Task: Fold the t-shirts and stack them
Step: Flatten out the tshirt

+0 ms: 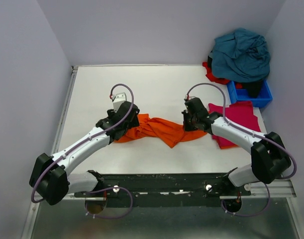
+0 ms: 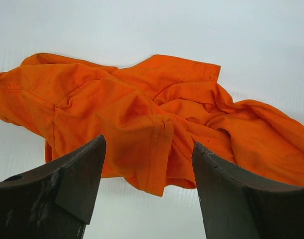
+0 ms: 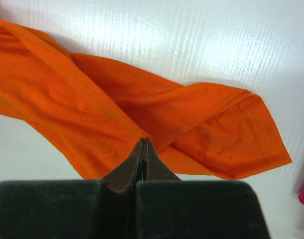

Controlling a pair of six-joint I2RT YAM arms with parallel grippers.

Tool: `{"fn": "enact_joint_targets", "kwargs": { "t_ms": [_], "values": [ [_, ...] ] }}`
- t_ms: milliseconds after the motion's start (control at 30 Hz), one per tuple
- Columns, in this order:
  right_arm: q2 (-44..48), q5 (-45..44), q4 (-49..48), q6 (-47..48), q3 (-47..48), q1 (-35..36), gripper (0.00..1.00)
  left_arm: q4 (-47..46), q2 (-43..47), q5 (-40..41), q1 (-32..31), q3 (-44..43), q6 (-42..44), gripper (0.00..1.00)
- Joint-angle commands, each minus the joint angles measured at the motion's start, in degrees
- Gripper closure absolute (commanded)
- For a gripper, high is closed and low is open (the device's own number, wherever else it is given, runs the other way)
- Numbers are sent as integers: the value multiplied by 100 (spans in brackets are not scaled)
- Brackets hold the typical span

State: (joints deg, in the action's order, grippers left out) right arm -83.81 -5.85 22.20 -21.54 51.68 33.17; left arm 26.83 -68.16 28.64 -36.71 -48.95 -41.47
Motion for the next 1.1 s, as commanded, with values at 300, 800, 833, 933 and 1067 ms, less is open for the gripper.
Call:
{"fn": "enact_joint_targets", "kwargs": {
  "t_ms": [300, 800, 833, 933, 1067],
  "values": [
    [260, 295, -260, 62, -185, 23, 99, 112, -1199, 212, 129, -537, -212, 37],
    [269, -856, 601, -8, 1650, -29, 99, 929, -532, 959, 462, -1450, 77, 100],
    [217, -883, 663, 9, 1870, -64, 99, 955, -488, 985, 576, -1581, 148, 100],
    [-29, -734, 882, 71, 2634, -328, 99, 1008, -487, 915, 980, -2117, 420, 100],
    [-425, -558, 1400, 159, 4127, -636, 99, 1289, -794, 985, 1341, -3381, 780, 100]
  ]
}}
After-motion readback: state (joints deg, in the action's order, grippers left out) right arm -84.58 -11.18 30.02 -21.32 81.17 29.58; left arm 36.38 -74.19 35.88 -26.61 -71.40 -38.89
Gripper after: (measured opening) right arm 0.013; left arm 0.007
